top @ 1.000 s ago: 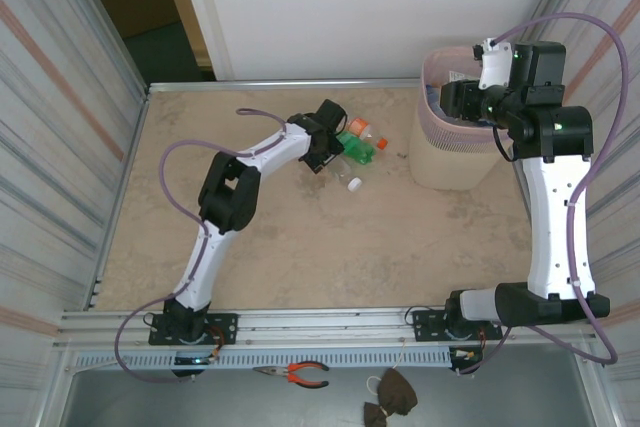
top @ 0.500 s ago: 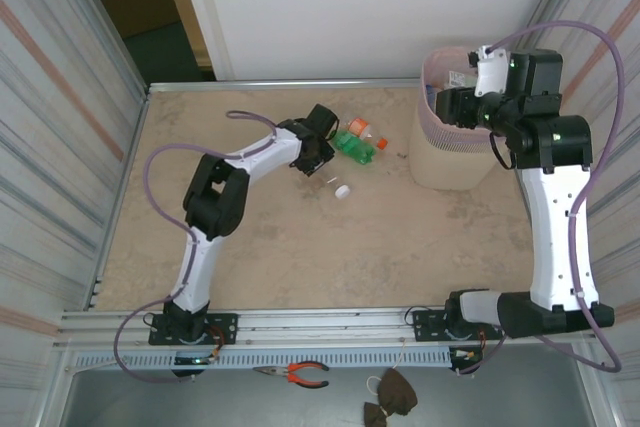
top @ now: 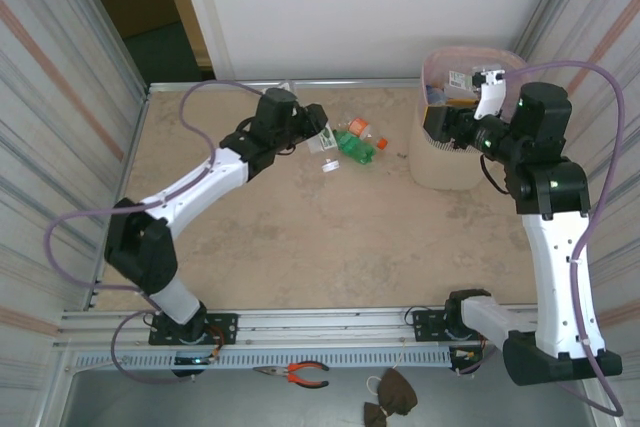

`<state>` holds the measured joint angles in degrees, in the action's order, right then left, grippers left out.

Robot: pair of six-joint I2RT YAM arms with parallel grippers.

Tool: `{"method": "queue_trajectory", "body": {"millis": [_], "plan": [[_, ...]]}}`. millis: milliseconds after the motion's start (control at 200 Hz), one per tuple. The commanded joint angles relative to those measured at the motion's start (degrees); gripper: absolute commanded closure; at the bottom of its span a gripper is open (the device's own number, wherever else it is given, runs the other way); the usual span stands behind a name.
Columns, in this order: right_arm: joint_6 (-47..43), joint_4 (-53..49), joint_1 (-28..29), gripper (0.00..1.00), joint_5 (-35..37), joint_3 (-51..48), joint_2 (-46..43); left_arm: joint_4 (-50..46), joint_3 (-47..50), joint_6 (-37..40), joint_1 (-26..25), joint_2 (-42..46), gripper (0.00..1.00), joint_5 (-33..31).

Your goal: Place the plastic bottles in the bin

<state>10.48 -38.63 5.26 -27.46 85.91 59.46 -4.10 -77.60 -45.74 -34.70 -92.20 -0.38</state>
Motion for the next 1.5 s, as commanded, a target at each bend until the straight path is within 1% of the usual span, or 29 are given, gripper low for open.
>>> {"method": "queue_trajectory", "body": {"millis": [0,120,135,175,346,436,546,626,777,842,962,1057,1287,1498], "plan": [[6.3,9.3,0.4,0.42,-7.6,-2.4,-1.9,13.4,3.3,8.5,0.4,5.7,0.64,8.2],[9.8,15.4,0.5,0.41,-12.2,-5.0,-2.5,20.4,5.1,13.7,0.4,10.2,0.62,17.0],[10.2,16.1,0.6,0.40,-12.7,-5.2,-3.9,21.2,5.1,14.3,0.4,10.7,0.62,18.6],[10.9,17.6,0.7,0.40,-13.7,-5.6,-4.4,23.2,5.3,16.1,0.3,12.0,0.62,21.9],[11.5,22.8,2.9,0.36,-17.5,-6.9,-5.3,30.8,4.7,19.7,0.2,16.1,0.63,35.0],[11.5,26.0,4.8,0.34,-20.0,-7.4,-5.5,32.4,3.1,20.9,-0.6,17.5,0.65,40.6],[11.0,29.4,8.8,0.30,-21.9,-7.4,-5.4,30.7,0.0,23.7,-2.6,18.5,0.65,45.2],[9.6,31.3,12.1,0.27,-23.5,-7.4,-5.4,29.2,-2.0,25.5,-4.6,19.0,0.66,47.0],[4.5,30.6,17.8,0.21,-22.7,-6.7,-4.9,28.0,-4.4,28.0,-8.2,19.3,0.67,49.0],[2.6,29.3,19.6,0.20,-22.2,-6.5,-4.6,27.6,-5.3,29.0,-9.6,19.4,0.67,50.1],[-0.3,28.8,22.2,0.20,-24.6,-7.3,-4.6,26.2,-6.8,31.2,-11.8,19.6,0.67,50.3],[-2.8,28.4,24.3,0.20,-25.0,-8.6,-5.0,25.9,-7.6,32.0,-12.6,19.6,0.67,50.6],[-4.1,28.2,27.0,0.30,-23.7,-9.0,-5.1,26.0,-7.9,32.8,-13.5,19.9,0.67,50.2],[-4.0,28.2,27.5,0.41,-23.9,-8.5,-5.0,26.0,-7.1,33.2,-13.6,20.2,0.65,48.8]]}}
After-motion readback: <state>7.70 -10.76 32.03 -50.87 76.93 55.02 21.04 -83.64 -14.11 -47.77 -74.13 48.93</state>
